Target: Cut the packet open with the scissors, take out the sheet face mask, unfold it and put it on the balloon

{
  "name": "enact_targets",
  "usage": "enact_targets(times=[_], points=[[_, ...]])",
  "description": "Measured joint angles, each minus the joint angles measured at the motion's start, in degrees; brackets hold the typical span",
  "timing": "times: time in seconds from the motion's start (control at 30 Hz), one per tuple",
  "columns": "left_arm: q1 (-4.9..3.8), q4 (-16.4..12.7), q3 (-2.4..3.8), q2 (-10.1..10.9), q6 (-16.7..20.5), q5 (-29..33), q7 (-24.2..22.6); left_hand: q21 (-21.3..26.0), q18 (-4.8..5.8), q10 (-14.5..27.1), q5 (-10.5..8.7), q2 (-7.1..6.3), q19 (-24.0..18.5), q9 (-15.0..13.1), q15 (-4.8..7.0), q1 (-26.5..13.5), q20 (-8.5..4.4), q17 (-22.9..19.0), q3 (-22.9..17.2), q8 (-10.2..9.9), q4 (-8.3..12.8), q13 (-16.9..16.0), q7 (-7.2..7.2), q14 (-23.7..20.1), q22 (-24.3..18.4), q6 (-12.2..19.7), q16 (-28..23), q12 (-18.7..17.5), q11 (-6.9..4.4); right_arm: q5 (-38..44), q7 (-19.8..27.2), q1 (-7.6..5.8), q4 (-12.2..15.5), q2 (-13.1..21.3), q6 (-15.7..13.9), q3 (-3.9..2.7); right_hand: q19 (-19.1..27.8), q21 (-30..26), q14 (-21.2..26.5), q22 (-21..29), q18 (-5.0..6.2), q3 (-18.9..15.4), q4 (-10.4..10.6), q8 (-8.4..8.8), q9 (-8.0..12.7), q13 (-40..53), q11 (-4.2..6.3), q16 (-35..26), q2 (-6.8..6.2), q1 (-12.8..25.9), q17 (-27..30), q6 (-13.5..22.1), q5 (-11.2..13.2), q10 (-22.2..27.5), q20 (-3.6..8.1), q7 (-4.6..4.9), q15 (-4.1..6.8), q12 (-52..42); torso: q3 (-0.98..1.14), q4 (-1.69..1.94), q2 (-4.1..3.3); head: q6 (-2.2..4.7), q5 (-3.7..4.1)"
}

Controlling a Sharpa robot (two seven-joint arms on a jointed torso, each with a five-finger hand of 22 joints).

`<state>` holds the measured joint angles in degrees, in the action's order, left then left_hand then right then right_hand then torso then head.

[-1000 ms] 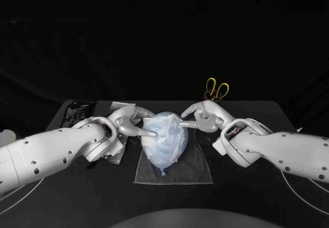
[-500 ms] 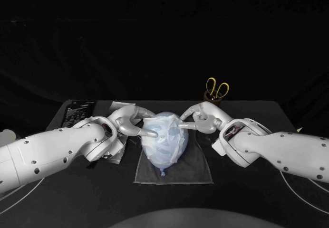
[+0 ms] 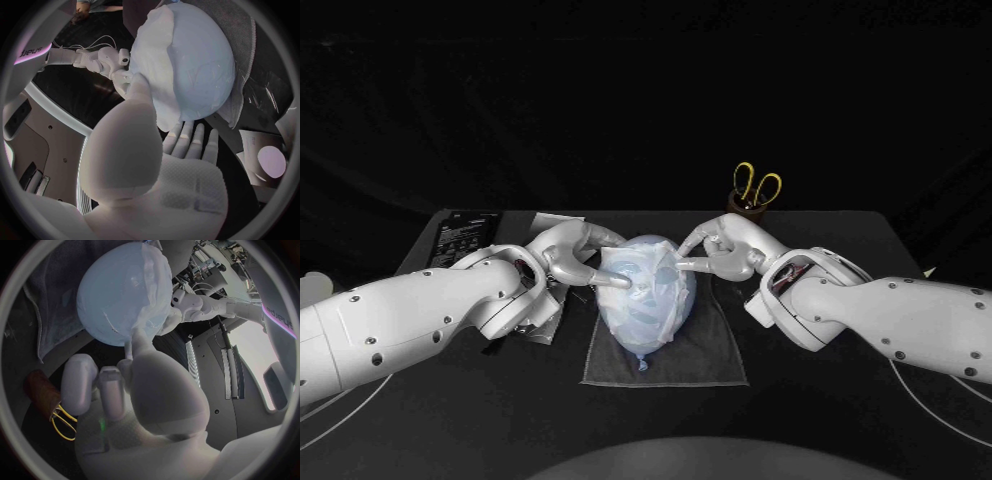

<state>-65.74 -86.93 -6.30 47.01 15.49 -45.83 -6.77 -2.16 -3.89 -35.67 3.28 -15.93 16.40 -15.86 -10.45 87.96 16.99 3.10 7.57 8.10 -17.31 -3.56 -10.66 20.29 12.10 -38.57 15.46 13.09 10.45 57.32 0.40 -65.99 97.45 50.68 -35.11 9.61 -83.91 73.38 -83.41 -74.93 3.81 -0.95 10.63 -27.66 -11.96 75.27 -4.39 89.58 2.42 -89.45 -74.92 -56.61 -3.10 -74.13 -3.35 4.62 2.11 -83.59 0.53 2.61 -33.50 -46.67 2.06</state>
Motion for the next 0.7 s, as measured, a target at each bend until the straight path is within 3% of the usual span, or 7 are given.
enact_targets(times=[0.7], points=[[-0.02,-0.1,0.02,0.2,0.1,0.1,0.1,0.0,0.00,-0.2,0.00,0.26,0.0,0.0,0.00,0.3,0.00,0.0,-0.3,0.0,0.0,0.0,0.01,0.0,-0.2,0.0,-0.2,0.0,0.21,-2.0,1.0,0.12,0.1,1.0,-2.8,0.08,-0.1,1.8,0.1,0.0,-0.41,4.9,-1.4,-1.37,-0.7,-0.1,0.00,0.2,0.14,-0.1,0.0,0.0,0.0,0.0,0.40,-0.01,0.09,-0.9,0.02,-0.02,0.00,-0.03,-0.02]])
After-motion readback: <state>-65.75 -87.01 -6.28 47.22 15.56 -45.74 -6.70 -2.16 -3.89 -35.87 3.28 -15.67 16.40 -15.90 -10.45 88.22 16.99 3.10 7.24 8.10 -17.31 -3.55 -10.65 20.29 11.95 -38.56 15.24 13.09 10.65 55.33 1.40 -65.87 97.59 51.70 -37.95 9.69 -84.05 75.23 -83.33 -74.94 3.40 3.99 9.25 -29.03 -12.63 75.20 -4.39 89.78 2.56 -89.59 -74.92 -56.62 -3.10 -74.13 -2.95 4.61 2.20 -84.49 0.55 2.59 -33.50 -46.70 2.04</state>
